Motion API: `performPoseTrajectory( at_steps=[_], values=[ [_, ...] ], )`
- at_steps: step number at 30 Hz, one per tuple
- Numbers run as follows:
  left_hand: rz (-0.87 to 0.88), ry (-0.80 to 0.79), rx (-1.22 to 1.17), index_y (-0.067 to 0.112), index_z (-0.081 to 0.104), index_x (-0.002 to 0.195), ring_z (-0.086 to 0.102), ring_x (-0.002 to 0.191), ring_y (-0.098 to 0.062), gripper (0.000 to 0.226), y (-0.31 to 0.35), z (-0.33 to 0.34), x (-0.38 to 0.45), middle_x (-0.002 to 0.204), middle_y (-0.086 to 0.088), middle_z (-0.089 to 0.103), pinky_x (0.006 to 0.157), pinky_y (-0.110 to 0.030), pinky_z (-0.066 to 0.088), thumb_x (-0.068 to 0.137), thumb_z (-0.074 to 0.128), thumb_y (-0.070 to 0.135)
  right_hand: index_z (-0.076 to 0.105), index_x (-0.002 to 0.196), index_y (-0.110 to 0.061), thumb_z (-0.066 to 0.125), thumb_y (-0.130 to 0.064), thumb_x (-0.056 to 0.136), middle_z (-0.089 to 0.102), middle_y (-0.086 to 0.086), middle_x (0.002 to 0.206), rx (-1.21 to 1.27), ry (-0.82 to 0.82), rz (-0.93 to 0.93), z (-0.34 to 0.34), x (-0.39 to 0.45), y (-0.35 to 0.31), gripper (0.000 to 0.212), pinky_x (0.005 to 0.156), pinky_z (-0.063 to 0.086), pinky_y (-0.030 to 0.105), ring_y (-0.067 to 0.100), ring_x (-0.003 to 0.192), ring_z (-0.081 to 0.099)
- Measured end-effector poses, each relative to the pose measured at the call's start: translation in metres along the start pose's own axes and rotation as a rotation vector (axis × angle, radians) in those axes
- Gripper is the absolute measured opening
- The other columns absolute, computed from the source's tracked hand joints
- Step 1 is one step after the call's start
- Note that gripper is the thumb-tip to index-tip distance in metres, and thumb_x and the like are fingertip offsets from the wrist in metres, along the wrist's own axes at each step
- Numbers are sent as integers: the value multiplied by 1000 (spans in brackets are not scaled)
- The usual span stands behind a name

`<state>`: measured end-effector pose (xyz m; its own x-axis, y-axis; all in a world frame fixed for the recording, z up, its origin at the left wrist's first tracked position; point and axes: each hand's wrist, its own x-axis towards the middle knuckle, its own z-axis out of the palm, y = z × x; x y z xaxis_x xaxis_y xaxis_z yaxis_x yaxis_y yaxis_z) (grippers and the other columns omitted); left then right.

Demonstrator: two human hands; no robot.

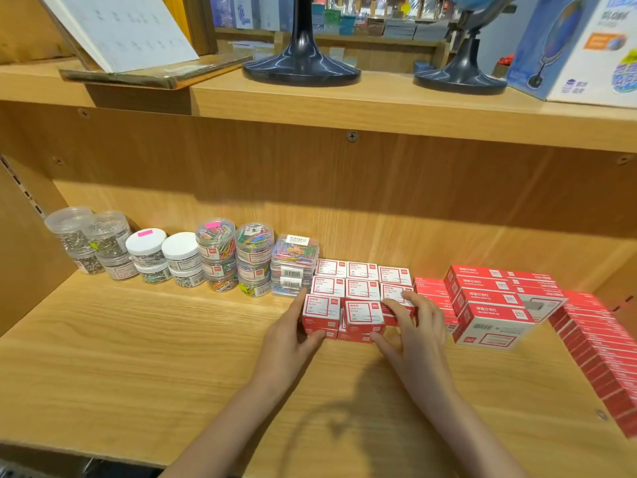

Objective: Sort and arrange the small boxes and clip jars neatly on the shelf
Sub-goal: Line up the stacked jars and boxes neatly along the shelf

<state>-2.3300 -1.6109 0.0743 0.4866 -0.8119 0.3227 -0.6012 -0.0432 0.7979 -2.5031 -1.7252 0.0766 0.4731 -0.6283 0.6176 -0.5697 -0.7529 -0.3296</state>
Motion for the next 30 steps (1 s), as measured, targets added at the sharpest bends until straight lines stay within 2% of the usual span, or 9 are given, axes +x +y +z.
performPoseTrajectory(
  at_steps=[5, 8, 10, 13, 16, 22, 25, 28, 30],
  values=[
    [52, 8, -11, 22, 34, 140, 55, 91, 2, 76, -1, 2, 2, 116, 7, 60, 80, -6, 39, 75, 70, 4, 46, 123, -21, 71, -28, 71, 41, 2, 123, 20, -46, -172, -4, -6, -4, 58, 95, 36, 36, 21, 111, 41],
    [108, 11, 10, 27, 36, 136, 51, 106, -3, 71, -2, 1, 0, 126, 4, 53, 90, -10, 38, 77, 68, 3, 43, 127, -17, 82, -19, 61, 38, 3, 123, 11, -144, -229, 3, -11, -13, 76, 96, 43, 31, 17, 109, 40],
    [146, 16, 18, 31, 38, 133, 48, 112, -1, 67, -4, 0, -1, 127, 5, 52, 94, -11, 37, 78, 65, 4, 43, 126, -16, 85, -17, 57, 36, 5, 126, 0, -167, -204, 9, -13, -17, 81, 93, 44, 34, 20, 112, 44],
    [146, 25, 25, 32, 40, 131, 47, 111, 2, 66, -6, 0, -2, 123, 7, 52, 92, -12, 39, 78, 66, 2, 42, 124, -17, 84, -12, 58, 32, 7, 130, 38, -161, -119, 15, -15, -22, 78, 81, 55, 40, 26, 106, 59],
    [124, 27, 25, 29, 43, 131, 46, 109, 3, 64, -7, -1, -3, 121, 7, 50, 89, -7, 37, 78, 67, 2, 41, 121, -21, 82, -7, 61, 30, 4, 129, 92, -138, -81, 17, -15, -26, 73, 74, 56, 43, 28, 100, 61],
    [139, -20, 8, 28, 48, 128, 49, 108, 2, 56, -7, -9, -10, 117, 12, 50, 87, -15, 42, 75, 65, 18, 58, 111, -15, 81, -6, 61, 31, 2, 125, 138, -144, -89, 8, -16, -23, 56, 79, 49, 27, 22, 91, 60],
    [129, -7, 12, 30, 49, 124, 51, 104, 4, 55, -7, -9, -8, 114, 15, 51, 87, -19, 46, 74, 68, 17, 51, 111, -19, 83, -7, 58, 36, 1, 125, 127, -146, -110, 8, -13, -23, 63, 69, 53, 26, 22, 86, 65],
    [111, 11, 21, 25, 51, 121, 56, 103, -4, 51, -6, -7, -5, 112, 11, 52, 88, -29, 47, 74, 69, 16, 45, 108, -22, 84, -4, 51, 38, 0, 118, 125, -139, -98, 10, -8, -25, 72, 55, 54, 26, 22, 76, 66],
    [106, 16, 35, 22, 51, 121, 58, 102, -7, 50, -5, -6, -4, 112, 9, 52, 87, -30, 48, 76, 71, 12, 45, 107, -22, 84, -2, 51, 38, 0, 116, 126, -136, -91, 11, -8, -26, 72, 52, 53, 26, 22, 71, 65]
  ],
)
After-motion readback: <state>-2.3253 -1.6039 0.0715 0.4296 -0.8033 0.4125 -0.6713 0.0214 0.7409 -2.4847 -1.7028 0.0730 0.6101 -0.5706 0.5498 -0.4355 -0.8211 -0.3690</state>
